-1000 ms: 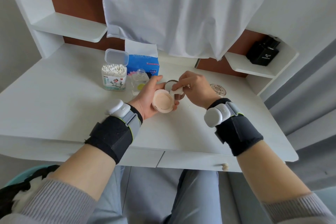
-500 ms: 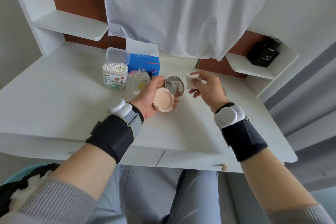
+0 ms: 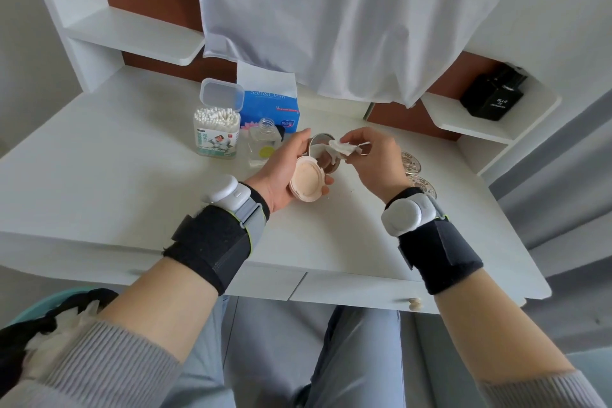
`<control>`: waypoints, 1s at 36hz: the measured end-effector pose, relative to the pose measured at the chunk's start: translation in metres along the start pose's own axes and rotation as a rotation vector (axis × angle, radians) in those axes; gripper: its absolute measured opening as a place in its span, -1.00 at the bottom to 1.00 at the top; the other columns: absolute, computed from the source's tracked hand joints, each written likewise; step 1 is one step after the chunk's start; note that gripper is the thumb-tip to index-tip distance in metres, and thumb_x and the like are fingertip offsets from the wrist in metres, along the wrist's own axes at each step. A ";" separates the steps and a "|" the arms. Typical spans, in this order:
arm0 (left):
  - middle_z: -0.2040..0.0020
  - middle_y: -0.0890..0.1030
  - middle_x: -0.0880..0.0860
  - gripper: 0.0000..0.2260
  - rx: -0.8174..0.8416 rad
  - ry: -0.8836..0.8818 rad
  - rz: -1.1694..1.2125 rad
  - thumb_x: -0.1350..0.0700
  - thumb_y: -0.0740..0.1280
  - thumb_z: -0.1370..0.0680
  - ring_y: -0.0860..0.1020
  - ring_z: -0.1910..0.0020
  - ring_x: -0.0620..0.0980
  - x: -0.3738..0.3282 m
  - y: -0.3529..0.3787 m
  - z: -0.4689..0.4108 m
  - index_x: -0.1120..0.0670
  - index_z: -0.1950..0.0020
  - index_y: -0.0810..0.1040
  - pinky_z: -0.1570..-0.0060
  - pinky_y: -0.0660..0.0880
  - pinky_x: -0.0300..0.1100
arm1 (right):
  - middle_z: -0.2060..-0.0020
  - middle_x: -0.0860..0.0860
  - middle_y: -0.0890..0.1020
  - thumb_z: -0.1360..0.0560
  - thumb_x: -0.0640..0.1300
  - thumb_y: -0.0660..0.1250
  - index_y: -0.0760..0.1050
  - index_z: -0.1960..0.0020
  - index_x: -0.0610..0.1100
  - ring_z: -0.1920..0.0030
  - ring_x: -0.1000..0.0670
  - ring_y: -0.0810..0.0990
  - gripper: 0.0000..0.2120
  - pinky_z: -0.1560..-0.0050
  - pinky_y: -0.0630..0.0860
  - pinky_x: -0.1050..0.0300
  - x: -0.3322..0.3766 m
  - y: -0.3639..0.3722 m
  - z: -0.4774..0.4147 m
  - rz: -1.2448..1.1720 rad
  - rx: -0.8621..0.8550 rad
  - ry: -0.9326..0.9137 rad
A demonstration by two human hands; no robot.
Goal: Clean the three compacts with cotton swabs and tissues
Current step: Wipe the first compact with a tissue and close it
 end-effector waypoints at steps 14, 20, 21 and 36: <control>-0.05 0.56 0.22 -0.39 0.015 0.012 -0.031 -0.33 0.07 -0.56 0.59 0.25 0.10 0.001 -0.002 -0.003 0.12 -0.34 0.44 0.26 0.57 -0.07 | 0.36 -0.09 0.64 -0.37 -0.18 0.46 0.60 0.20 -0.17 0.32 -0.11 0.54 -0.92 0.32 0.44 0.10 0.015 0.006 0.003 0.269 -0.018 -0.156; -0.02 0.56 0.22 -0.34 0.006 -0.007 -0.083 -0.37 0.06 -0.54 0.59 0.23 0.12 0.004 -0.002 -0.004 0.17 -0.27 0.47 0.26 0.56 -0.07 | 0.41 -0.05 0.60 -0.36 -0.21 0.46 0.59 0.23 -0.18 0.37 -0.07 0.51 -0.94 0.37 0.30 0.21 0.014 0.010 0.007 0.293 0.054 -0.168; -0.02 0.56 0.23 -0.34 0.003 -0.007 -0.089 -0.37 0.07 -0.53 0.58 0.22 0.13 0.004 -0.002 -0.004 0.17 -0.25 0.48 0.26 0.56 -0.06 | 0.42 -0.02 0.57 -0.36 -0.20 0.47 0.59 0.23 -0.18 0.37 -0.05 0.50 -0.92 0.39 0.30 0.25 0.015 0.011 0.007 0.296 0.084 -0.174; 0.02 0.57 0.17 -0.37 -0.057 0.022 -0.099 -0.37 0.08 -0.53 0.60 0.22 0.13 0.003 -0.005 -0.005 0.14 -0.22 0.52 0.22 0.54 -0.05 | 0.37 0.04 0.57 -0.39 -0.14 0.48 0.57 0.17 -0.12 0.33 0.03 0.48 -0.90 0.40 0.31 0.36 0.003 -0.012 0.004 0.149 0.061 -0.033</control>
Point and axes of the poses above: each hand's wrist, its own z-axis away from the middle knuckle, its own y-axis out of the palm, x = y × z, the point moved 8 cm from there along -z, towards the middle knuckle
